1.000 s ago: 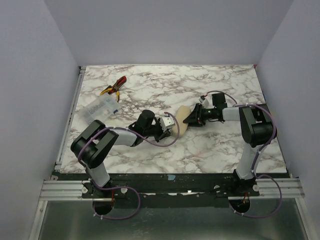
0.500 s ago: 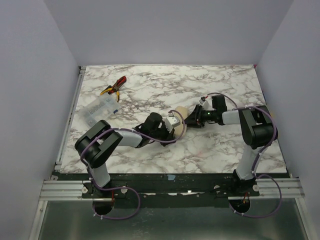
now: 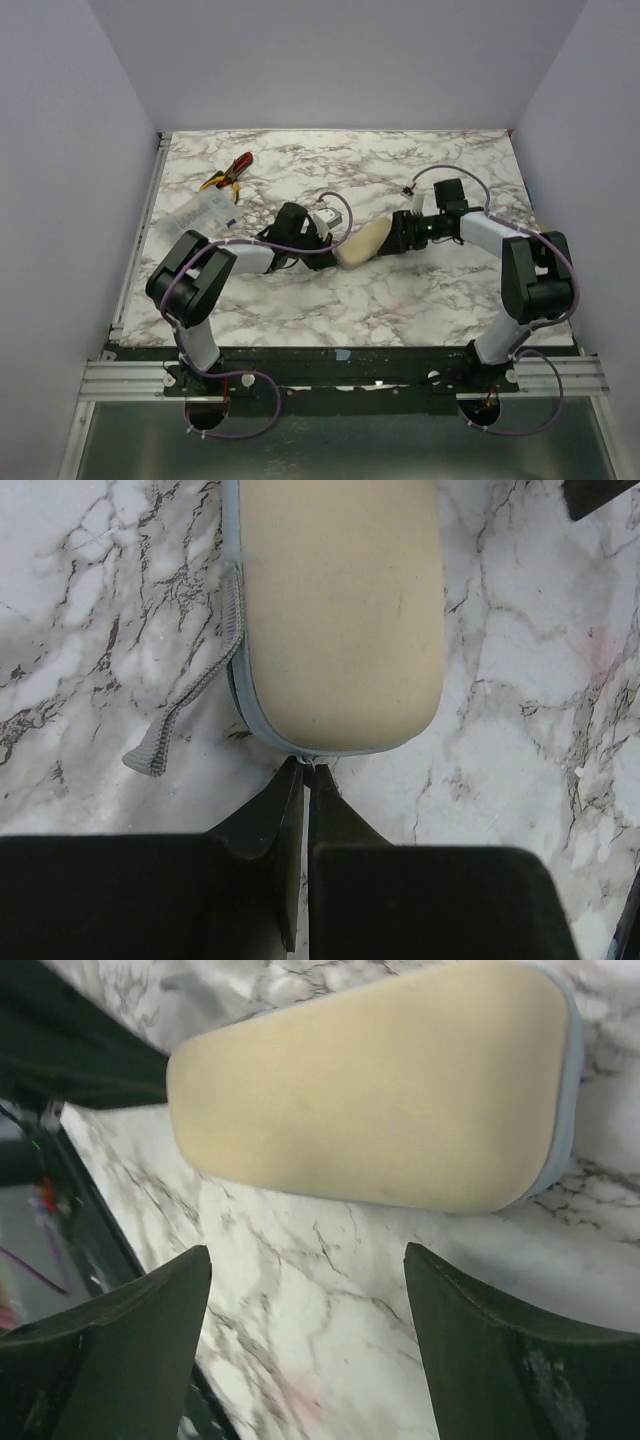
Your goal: Open the umbrella
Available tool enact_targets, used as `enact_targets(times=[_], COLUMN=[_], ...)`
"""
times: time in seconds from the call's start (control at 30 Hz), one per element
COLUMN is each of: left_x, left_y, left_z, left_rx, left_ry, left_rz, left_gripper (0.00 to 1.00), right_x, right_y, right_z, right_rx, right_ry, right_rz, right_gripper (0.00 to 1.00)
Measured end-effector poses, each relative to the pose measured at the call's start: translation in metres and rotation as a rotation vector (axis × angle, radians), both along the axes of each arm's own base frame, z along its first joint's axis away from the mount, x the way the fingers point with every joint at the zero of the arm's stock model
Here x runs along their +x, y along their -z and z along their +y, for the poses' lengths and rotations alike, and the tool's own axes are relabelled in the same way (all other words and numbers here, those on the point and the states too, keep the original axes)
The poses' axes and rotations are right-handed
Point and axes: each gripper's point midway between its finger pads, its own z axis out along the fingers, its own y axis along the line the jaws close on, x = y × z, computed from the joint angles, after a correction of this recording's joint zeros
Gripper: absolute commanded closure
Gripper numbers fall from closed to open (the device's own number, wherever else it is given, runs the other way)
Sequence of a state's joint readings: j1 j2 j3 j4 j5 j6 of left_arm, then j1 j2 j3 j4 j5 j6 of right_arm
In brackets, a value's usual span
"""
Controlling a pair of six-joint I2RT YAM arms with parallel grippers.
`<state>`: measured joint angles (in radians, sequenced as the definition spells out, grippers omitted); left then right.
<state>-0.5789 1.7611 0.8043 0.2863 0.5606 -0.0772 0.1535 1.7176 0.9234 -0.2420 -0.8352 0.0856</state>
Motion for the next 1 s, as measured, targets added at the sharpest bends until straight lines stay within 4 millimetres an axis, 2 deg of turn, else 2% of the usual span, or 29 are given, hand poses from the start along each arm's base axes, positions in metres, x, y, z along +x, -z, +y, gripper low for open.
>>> enact_targets(times=[0.2,0.27,0.33,0.43,0.53,0.7,1.0], left_x=[0.004,0.002,0.002,0.001,0.0,0.0,0.002], left_y=[0.0,0.0,0.001,0.002,0.002,0.002,0.002], left_z=[0.001,0.0,-0.001,-0.001,-0.001,0.0,-0.001], left_rx=[0.011,0.014,0.016,0.018,0.018,0.019,0.027], left_ry=[0.022,0.034,0.041,0.046,0.05,0.054,0.061], left_rz=[0.026,0.038,0.052,0.064,0.069,0.068,0.065], left_gripper=[1.0,1.0,1.0,1.0,1.0,1.0,1.0], right_x=[0.005,0.009,0.014,0.025,0.033,0.021,0.034], right_y=[-0.04,-0.052,-0.058,-0.056,-0.046,-0.022,-0.017], right_z=[-0.017,-0.019,-0.016,-0.006,0.002,0.007,0.018], right_rx=[-0.137,-0.171,-0.196,-0.214,-0.224,-0.202,-0.177], right_ry=[-0.346,-0.445,-0.541,-0.705,-0.857,-1.072,-1.231], right_rz=[-0.478,-0.646,-0.771,-0.894,-0.996,-1.078,-1.178], right_gripper=[0.09,0.08,0.02,0.0,0.0,0.0,0.0])
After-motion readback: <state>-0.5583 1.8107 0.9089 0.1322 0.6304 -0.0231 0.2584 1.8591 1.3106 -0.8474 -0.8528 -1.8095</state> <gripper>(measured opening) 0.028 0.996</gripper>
